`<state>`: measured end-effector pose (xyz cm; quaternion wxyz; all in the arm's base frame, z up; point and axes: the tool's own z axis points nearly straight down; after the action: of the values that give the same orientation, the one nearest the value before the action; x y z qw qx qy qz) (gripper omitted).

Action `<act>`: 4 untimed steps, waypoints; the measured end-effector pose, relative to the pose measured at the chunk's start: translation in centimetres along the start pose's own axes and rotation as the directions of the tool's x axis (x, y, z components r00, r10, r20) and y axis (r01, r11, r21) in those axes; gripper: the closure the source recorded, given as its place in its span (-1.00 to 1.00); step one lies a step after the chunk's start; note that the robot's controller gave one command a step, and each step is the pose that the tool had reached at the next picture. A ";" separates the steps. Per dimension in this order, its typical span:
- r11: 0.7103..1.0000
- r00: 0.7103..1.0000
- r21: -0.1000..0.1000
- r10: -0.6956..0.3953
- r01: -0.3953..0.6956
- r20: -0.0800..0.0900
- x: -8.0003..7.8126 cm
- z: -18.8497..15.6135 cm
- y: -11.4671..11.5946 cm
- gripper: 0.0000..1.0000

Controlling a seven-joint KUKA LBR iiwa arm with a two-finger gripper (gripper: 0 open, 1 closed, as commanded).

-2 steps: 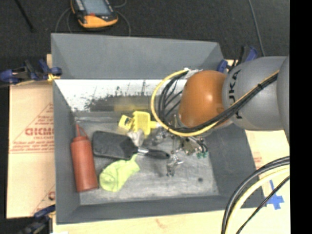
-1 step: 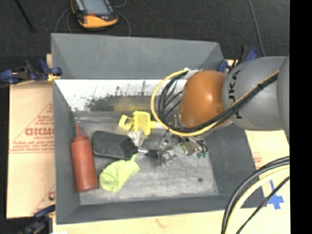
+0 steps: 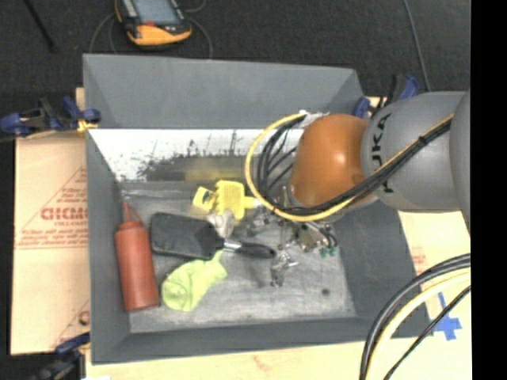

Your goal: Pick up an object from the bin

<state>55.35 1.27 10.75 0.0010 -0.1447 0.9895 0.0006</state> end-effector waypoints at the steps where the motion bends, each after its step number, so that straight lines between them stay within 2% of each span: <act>1: 1.000 1.000 0.000 0.000 0.000 0.000 0.0 0.0 0.0 1.00; 2: 1.000 1.000 0.000 0.001 -0.001 0.000 0.0 0.0 0.0 -1.00; 3: 1.000 1.000 0.000 0.001 -0.001 0.000 0.0 0.0 0.0 1.00; 4: 1.000 1.000 0.000 0.001 -0.001 0.000 0.0 0.0 0.0 -1.00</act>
Offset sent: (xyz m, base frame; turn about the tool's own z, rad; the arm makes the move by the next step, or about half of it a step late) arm 0.0000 0.0000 0.0000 0.0000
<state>55.35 1.29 10.75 0.0010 -0.1442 0.9895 0.0008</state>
